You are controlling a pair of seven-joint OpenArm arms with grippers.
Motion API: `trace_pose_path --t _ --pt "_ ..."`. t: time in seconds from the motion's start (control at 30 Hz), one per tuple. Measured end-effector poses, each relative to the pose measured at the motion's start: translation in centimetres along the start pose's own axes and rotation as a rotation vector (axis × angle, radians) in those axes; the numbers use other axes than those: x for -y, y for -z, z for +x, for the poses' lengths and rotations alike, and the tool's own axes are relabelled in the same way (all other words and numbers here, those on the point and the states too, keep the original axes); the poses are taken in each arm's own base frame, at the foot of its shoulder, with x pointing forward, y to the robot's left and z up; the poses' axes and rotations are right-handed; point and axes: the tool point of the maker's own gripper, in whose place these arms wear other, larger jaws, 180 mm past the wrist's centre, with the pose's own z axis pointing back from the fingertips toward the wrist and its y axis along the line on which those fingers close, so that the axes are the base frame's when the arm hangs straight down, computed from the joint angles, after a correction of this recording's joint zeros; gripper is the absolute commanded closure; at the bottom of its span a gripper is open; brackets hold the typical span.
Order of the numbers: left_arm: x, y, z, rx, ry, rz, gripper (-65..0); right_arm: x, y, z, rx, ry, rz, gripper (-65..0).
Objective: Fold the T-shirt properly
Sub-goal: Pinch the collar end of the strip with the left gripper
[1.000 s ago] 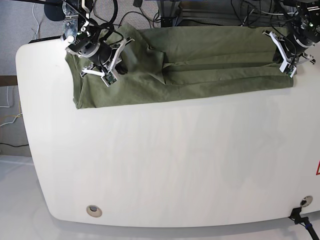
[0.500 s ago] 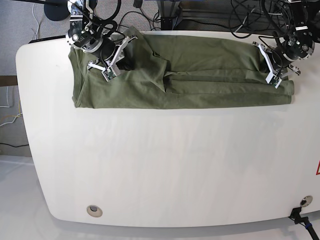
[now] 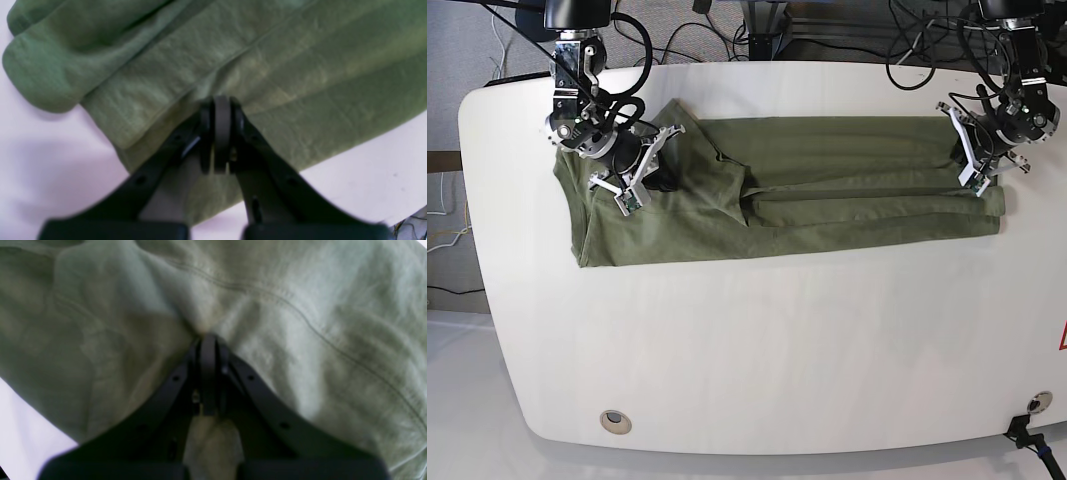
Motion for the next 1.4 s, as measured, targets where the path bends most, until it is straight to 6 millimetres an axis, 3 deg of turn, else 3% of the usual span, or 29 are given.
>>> trace_pose_path --t 0.1,0.2,0.27,0.43,0.53,0.73,0.87,1.03,1.17,1.4 --pt "-0.6 -0.5 0.0 -0.026 0.022 0.032 -1.8 0.0 0.0 0.0 0.002 -0.001 0.001 0.0" --pt "-3.8 -2.9 -0.8 -0.052 -0.019 0.144 -31.7 0.0 0.0 0.1 0.002 -0.001 -0.002 0.0" --pt "-6.2 -4.7 -0.5 -0.008 -0.086 0.204 -42.0 0.1 0.0 0.1 0.003 -0.001 -0.003 0.0" --pt "-9.0 -6.9 -0.3 0.050 -0.276 0.227 -42.0 0.0 0.0 0.1 0.004 0.000 -0.002 0.0" --pt "-9.8 -6.4 -1.4 0.032 -0.374 0.193 -42.0 0.0 0.1 0.1 0.003 0.000 -0.002 0.0" --pt "-7.3 -3.5 -2.7 0.046 -0.507 0.038 -42.0 -0.7 0.4 0.1 -0.002 -0.019 0.013 0.0" --pt "-5.7 -2.0 -0.7 0.086 -0.509 -0.053 -42.2 -0.7 0.4 0.2 0.001 -0.018 0.012 0.0" --pt "-6.2 -1.9 -0.2 0.081 -0.495 -0.043 -42.2 -0.7 0.4 0.2 0.001 -0.018 0.013 0.0" --pt "-5.0 0.2 1.4 0.110 -0.523 -0.123 -42.2 -0.7 0.4 0.2 0.001 -0.018 0.013 0.0" --pt "-4.8 1.2 2.7 0.126 -0.510 -0.158 -41.3 -0.6 0.4 0.2 0.002 -0.015 0.011 0.0"
